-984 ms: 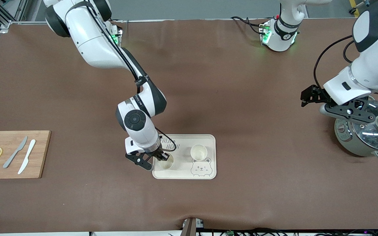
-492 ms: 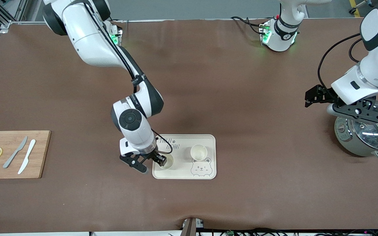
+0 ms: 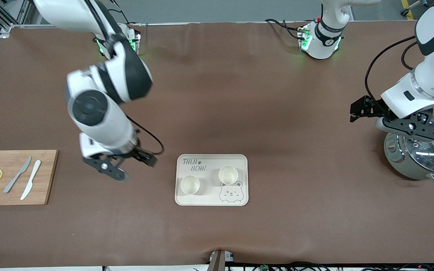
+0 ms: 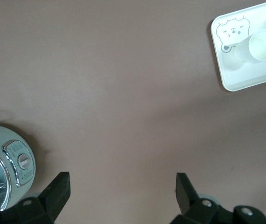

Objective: Place white IKEA cup upright on tray with both arms

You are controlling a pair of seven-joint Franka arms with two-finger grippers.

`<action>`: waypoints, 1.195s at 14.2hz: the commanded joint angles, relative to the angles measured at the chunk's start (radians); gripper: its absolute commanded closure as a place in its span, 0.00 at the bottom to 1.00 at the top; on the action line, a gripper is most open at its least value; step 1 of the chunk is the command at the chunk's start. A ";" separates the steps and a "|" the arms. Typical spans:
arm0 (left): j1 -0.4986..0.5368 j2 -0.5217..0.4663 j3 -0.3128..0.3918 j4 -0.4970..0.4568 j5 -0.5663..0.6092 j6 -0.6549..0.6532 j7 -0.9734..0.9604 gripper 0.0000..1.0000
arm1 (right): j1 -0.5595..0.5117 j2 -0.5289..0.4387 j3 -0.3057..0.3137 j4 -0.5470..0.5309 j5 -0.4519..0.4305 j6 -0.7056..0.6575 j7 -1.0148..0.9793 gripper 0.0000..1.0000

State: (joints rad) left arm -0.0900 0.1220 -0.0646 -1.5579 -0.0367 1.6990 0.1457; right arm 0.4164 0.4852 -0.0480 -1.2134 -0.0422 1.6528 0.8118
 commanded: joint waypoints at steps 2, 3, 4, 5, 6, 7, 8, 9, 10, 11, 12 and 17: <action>-0.004 -0.004 -0.012 -0.002 0.055 -0.015 0.012 0.00 | -0.146 -0.307 0.017 -0.288 -0.004 -0.054 -0.280 0.00; -0.004 -0.004 -0.012 -0.002 0.058 -0.013 0.012 0.00 | -0.193 -0.370 0.017 -0.342 -0.004 -0.065 -0.360 0.00; -0.002 -0.004 -0.012 -0.001 0.058 -0.013 0.012 0.00 | -0.230 -0.419 0.017 -0.385 -0.002 -0.076 -0.422 0.00; -0.002 -0.004 -0.012 -0.001 0.060 -0.013 0.012 0.00 | -0.270 -0.460 0.016 -0.432 -0.002 -0.079 -0.478 0.00; -0.002 -0.004 -0.012 0.001 0.060 -0.012 0.012 0.00 | -0.312 -0.499 0.016 -0.483 -0.002 -0.067 -0.544 0.00; -0.002 -0.004 -0.012 0.001 0.060 -0.010 0.011 0.00 | -0.336 -0.522 0.016 -0.521 -0.002 -0.051 -0.600 0.00; -0.004 -0.004 -0.012 -0.001 0.060 -0.010 0.009 0.00 | -0.347 -0.543 0.016 -0.550 -0.002 -0.030 -0.617 0.00; -0.004 -0.002 -0.012 -0.001 0.060 -0.010 0.008 0.00 | -0.349 -0.562 0.016 -0.580 -0.002 -0.002 -0.623 0.00; -0.004 0.002 -0.012 -0.001 0.060 -0.010 0.006 0.00 | -0.355 -0.579 0.014 -0.607 -0.002 0.021 -0.629 0.00; -0.004 0.002 -0.012 0.001 0.060 -0.010 0.005 0.00 | -0.364 -0.592 0.014 -0.638 -0.002 0.051 -0.635 0.00; -0.002 0.002 -0.011 -0.001 0.061 -0.009 0.005 0.00 | -0.366 -0.608 0.014 -0.670 -0.002 0.086 -0.640 0.00; -0.004 0.002 -0.014 0.002 0.074 -0.009 -0.025 0.00 | -0.369 -0.599 0.014 -0.646 -0.005 0.082 -0.634 0.00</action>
State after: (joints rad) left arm -0.0927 0.1267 -0.0728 -1.5601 0.0139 1.6968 0.1356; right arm 0.0723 -0.0824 -0.0515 -1.8519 -0.0422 1.7362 0.1873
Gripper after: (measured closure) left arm 0.000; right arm 0.000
